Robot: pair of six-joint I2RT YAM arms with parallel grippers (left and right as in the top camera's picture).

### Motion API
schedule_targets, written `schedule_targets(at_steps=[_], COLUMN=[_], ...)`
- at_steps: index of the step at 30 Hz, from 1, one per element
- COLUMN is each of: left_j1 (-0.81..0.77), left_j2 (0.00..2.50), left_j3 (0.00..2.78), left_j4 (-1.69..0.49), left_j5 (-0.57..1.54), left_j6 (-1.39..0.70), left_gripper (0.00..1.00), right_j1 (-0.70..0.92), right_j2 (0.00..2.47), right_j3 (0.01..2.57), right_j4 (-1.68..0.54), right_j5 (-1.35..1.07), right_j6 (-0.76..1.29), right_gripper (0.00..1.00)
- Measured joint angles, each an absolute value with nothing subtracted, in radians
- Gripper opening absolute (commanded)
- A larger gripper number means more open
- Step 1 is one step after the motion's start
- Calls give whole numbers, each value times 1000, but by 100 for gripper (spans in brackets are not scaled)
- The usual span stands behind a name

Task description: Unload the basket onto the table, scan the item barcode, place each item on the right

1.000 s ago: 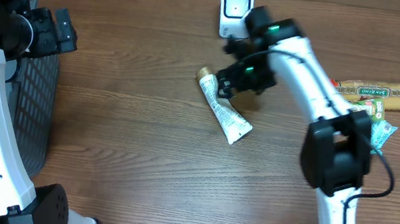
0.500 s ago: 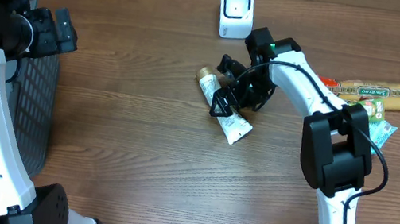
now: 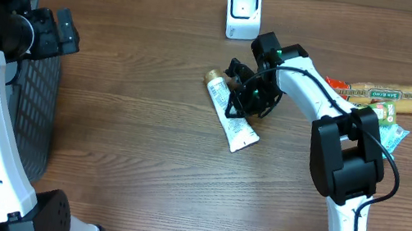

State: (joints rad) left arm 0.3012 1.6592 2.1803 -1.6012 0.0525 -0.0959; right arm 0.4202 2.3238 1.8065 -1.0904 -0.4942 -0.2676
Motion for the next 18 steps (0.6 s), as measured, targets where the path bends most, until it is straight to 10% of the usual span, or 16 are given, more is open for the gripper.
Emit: schedule_targets(at_steps=[5,18], left_j1=[301,301], left_j2=[1659,1659], left_j3=[2180,2180], left_j4=[-1601,-1601], left_j5=[52,52], left_j6=[-96,-96], left_gripper=[100,100], right_j1=[419,412], right_j2=[2316,2341], right_j3=[1809,1814], right_j4=[-1110,-1164], right_j5=[-523,-880], right_j6=[-257,-210], right_gripper=[4,4])
